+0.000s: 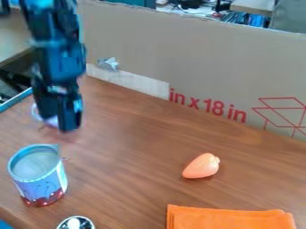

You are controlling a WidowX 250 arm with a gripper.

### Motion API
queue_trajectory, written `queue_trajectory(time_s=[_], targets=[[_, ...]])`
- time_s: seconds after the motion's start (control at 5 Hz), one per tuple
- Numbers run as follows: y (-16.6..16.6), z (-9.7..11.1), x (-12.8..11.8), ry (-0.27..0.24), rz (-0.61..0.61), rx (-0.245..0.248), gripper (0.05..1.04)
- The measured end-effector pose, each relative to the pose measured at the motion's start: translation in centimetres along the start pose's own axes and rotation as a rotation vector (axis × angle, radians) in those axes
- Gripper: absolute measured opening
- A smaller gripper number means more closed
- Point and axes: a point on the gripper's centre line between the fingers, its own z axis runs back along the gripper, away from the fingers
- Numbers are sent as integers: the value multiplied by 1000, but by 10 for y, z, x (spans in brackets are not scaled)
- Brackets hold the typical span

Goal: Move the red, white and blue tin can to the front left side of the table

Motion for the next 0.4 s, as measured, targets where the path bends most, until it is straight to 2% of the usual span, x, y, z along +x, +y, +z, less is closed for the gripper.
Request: queue_trajectory(time_s=[0.2, 0.4], targets=[[-1, 34, 1, -52, -81, 38, 1001], [7, 51, -11, -55, -72, 84, 1001]])
